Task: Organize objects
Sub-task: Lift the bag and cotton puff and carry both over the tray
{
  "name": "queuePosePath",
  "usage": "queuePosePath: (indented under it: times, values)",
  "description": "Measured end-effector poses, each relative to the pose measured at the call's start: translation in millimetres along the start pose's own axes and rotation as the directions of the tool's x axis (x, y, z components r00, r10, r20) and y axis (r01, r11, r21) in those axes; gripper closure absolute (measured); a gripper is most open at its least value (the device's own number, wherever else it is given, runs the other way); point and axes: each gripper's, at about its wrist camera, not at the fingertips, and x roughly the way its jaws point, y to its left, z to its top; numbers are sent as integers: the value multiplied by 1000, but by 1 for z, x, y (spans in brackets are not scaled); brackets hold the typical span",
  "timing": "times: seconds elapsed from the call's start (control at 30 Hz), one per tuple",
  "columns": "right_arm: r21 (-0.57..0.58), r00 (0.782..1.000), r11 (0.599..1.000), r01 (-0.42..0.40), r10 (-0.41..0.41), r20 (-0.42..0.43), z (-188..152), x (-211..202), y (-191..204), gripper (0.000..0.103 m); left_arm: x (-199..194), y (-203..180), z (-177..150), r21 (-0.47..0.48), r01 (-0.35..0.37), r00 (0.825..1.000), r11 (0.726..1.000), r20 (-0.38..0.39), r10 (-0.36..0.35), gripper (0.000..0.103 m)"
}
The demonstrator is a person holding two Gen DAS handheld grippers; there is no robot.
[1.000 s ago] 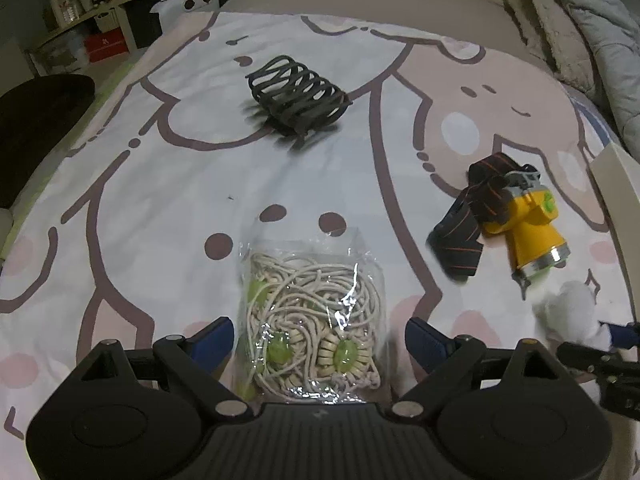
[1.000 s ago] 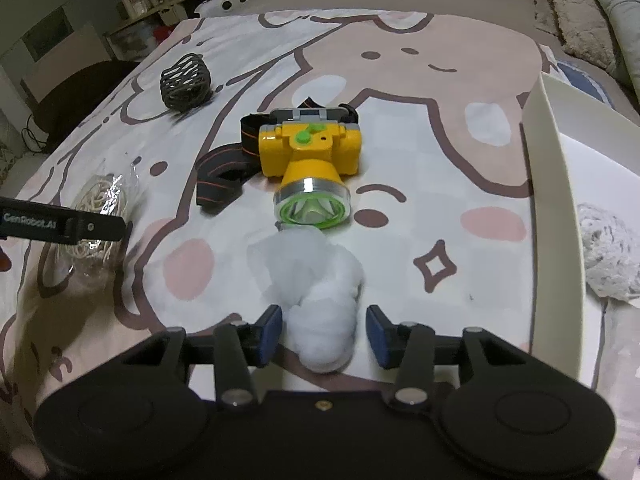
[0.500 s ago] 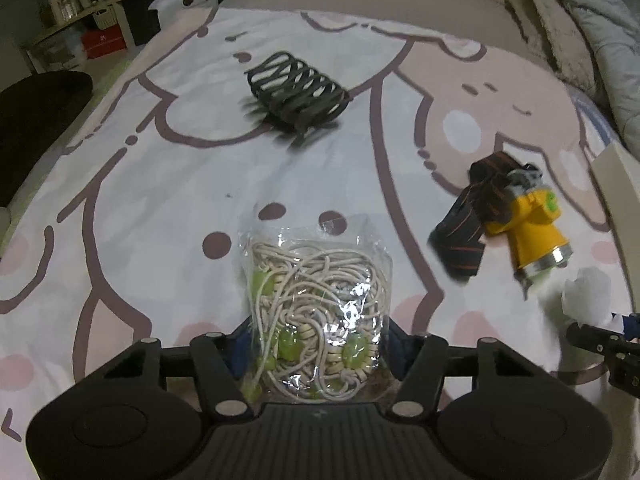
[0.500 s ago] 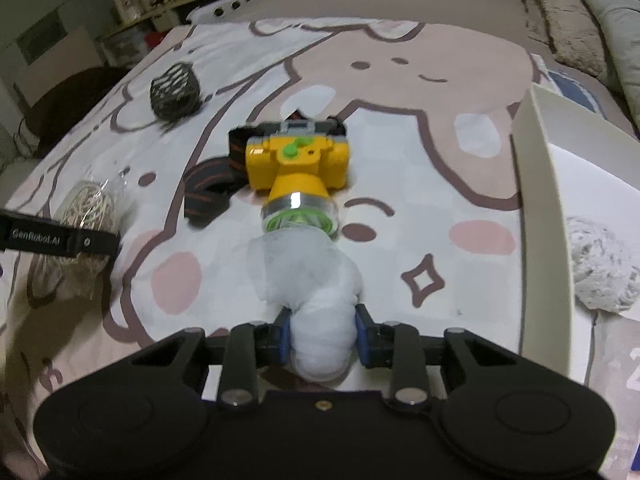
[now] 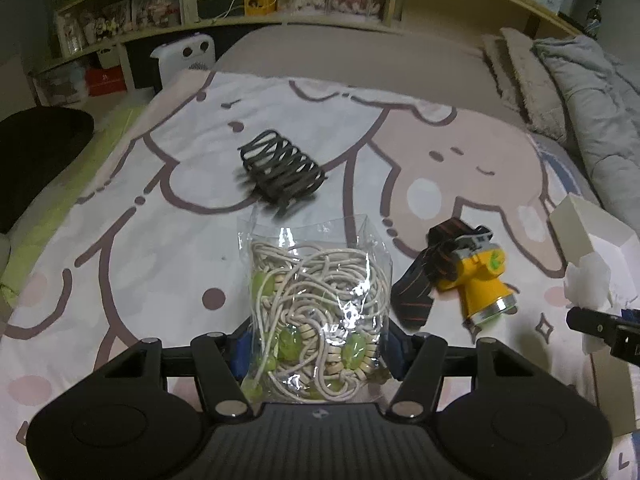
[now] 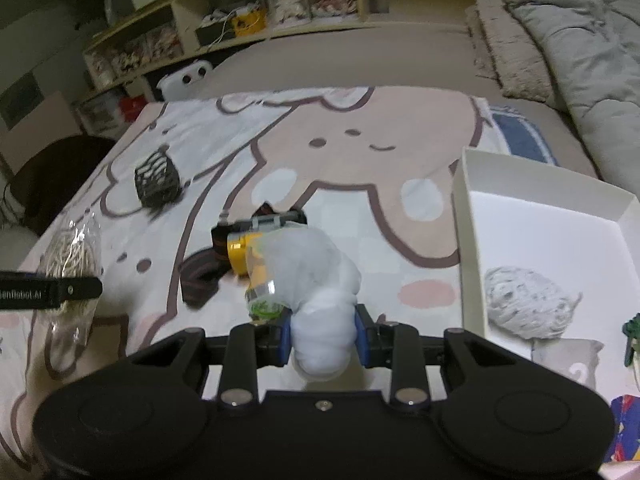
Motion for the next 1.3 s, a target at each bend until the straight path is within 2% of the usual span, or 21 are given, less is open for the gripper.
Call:
queuePosePath:
  times: [0.37,0.53,0.7,0.97,1.3]
  values:
    - [14,999,1000,-6,5,51,20,-21,4,72,-22,-15,13,31,34,997,999,75,-36,41]
    - [20,997,1000,24,-26,67,30,-26,-1,71,-25,-27,24,58,42,994,997,100,-48,41]
    - [47,992,996,71,-76,101,32,-29,-11,72,-14,-48,30,89,50,994,995,90,-58,41]
    - [67,981,988,137,-144,130,32,-32,-47,71,5,-101,44,157,96,990,983,85,-110,41]
    - [196,958,954,226,-254,134,28,-44,-120,71,16,-194,65,271,196,972,943,74,-223,41]
